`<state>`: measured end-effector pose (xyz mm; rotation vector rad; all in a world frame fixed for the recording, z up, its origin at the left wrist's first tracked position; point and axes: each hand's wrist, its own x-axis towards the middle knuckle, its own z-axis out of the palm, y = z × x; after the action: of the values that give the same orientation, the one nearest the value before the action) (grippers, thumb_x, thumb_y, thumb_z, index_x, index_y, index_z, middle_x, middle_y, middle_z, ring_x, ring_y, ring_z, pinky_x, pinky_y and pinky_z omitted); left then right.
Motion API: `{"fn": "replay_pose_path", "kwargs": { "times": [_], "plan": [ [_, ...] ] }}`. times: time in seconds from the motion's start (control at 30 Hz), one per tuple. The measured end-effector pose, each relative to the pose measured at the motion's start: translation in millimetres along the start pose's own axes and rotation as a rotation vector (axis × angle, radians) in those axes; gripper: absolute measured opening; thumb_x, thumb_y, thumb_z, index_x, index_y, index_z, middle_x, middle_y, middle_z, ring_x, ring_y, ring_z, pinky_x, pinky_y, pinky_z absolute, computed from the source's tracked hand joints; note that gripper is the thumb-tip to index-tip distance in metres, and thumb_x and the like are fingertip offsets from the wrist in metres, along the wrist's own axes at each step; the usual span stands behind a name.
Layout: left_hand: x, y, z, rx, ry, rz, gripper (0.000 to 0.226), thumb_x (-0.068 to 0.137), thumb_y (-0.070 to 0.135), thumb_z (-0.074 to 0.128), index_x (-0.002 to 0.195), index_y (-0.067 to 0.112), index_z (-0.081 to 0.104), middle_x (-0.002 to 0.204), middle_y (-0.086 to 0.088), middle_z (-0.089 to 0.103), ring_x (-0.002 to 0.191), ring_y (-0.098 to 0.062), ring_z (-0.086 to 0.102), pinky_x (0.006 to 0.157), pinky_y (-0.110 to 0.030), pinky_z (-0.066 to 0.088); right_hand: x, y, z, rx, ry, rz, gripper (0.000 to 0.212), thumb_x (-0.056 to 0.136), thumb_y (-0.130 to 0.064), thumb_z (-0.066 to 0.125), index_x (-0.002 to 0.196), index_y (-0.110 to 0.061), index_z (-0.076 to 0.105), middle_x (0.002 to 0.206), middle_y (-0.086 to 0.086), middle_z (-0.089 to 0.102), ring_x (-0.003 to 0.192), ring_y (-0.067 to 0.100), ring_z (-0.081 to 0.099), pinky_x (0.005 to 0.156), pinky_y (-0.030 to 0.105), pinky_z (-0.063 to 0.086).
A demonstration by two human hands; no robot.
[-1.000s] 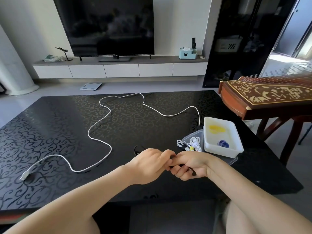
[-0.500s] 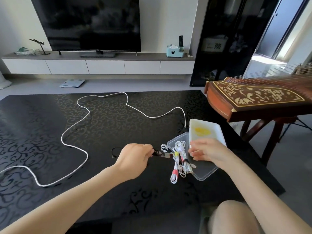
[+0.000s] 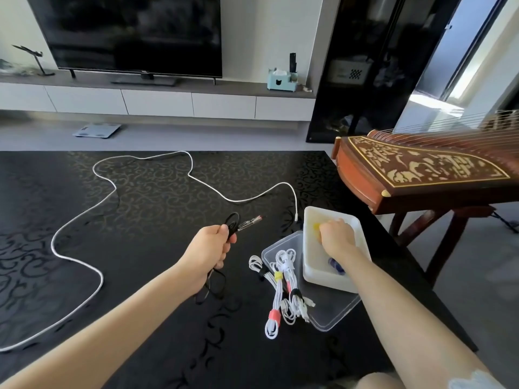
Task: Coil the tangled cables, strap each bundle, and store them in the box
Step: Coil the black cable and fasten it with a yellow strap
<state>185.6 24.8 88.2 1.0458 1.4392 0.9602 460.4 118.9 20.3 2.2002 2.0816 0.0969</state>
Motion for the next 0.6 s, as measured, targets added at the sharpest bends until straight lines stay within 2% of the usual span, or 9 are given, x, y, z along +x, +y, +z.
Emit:
{"fn": "replay_pose_path", "kwargs": {
  "times": [0.07,0.13,0.2,0.27,0.33,0.43,0.5,0.6],
  "plan": [
    [2,1,-5,-0.031,0.017,-0.015,0.037,0.104,0.023,0.032,0.075,0.01,0.053,0.055,0.006,0.036,0.045,-0.006,0.028,0.041,-0.019,0.026,1,-1,1,0.091,0.067,0.02,0.027,0.091,-0.007,0.039,0.09,-0.006,0.065,0.103,0.013,0.063,0.104,0.03,0.051,0.072,0.03,0.033],
    [2,1,-11,-0.057,0.036,-0.024,0.037,0.104,0.022,0.032,0.076,0.009,0.052,0.053,0.006,0.036,0.044,-0.006,0.027,0.04,-0.018,0.026,-5,0,-8,0.261,0.183,0.06,0.024,0.09,-0.009,0.043,0.07,-0.009,0.057,0.081,0.013,0.061,0.089,0.032,0.053,0.068,0.031,0.03],
    [1,0,-16,-0.07,0.043,-0.026,0.036,0.104,0.021,0.032,0.077,0.009,0.052,0.052,0.007,0.035,0.044,-0.006,0.027,0.04,-0.017,0.026,-13,2,-23,0.596,0.207,0.146,0.02,0.09,-0.006,0.045,0.074,-0.001,0.054,0.075,0.01,0.059,0.077,0.032,0.053,0.064,0.033,0.031],
    [-3,-2,-20,-0.085,0.03,-0.034,0.036,0.104,0.021,0.032,0.077,0.01,0.052,0.051,0.008,0.035,0.043,-0.005,0.027,0.039,-0.017,0.027,-28,0,-39,1.005,0.117,0.169,0.014,0.092,-0.002,0.044,0.084,0.004,0.054,0.073,0.007,0.06,0.061,0.023,0.051,0.055,0.028,0.038],
    [-10,-4,-23,-0.117,-0.007,-0.034,0.035,0.104,0.021,0.031,0.077,0.01,0.051,0.05,0.009,0.034,0.041,-0.004,0.026,0.039,-0.016,0.027,-50,-5,-57,1.395,0.004,0.122,0.016,0.095,0.0,0.042,0.084,-0.004,0.054,0.061,0.002,0.049,0.049,0.013,0.041,0.046,0.022,0.036],
    [-24,-4,-23,-0.265,-0.09,-0.066,0.035,0.105,0.021,0.03,0.076,0.012,0.049,0.051,0.009,0.03,0.039,-0.003,0.023,0.039,-0.017,0.026,-85,-21,-77,1.904,-0.34,-0.022,0.022,0.096,-0.002,0.039,0.097,-0.01,0.06,0.052,-0.004,0.036,0.045,0.006,0.034,0.041,0.016,0.035],
    [-35,0,-23,-0.389,-0.157,-0.104,0.036,0.105,0.021,0.028,0.074,0.013,0.047,0.052,0.009,0.027,0.038,-0.003,0.021,0.038,-0.017,0.025,-107,-40,-85,2.036,-0.525,-0.107,0.021,0.093,-0.008,0.044,0.101,-0.009,0.063,0.049,-0.006,0.03,0.044,0.005,0.03,0.041,0.015,0.03],
    [-52,5,-31,-0.422,-0.189,-0.09,0.037,0.105,0.022,0.027,0.073,0.014,0.045,0.052,0.009,0.025,0.038,-0.003,0.019,0.038,-0.017,0.024,-139,-76,-95,2.086,-0.626,-0.204,0.022,0.089,-0.017,0.049,0.099,-0.011,0.068,0.046,-0.01,0.024,0.044,0.005,0.024,0.039,0.014,0.025]
  ]
}}
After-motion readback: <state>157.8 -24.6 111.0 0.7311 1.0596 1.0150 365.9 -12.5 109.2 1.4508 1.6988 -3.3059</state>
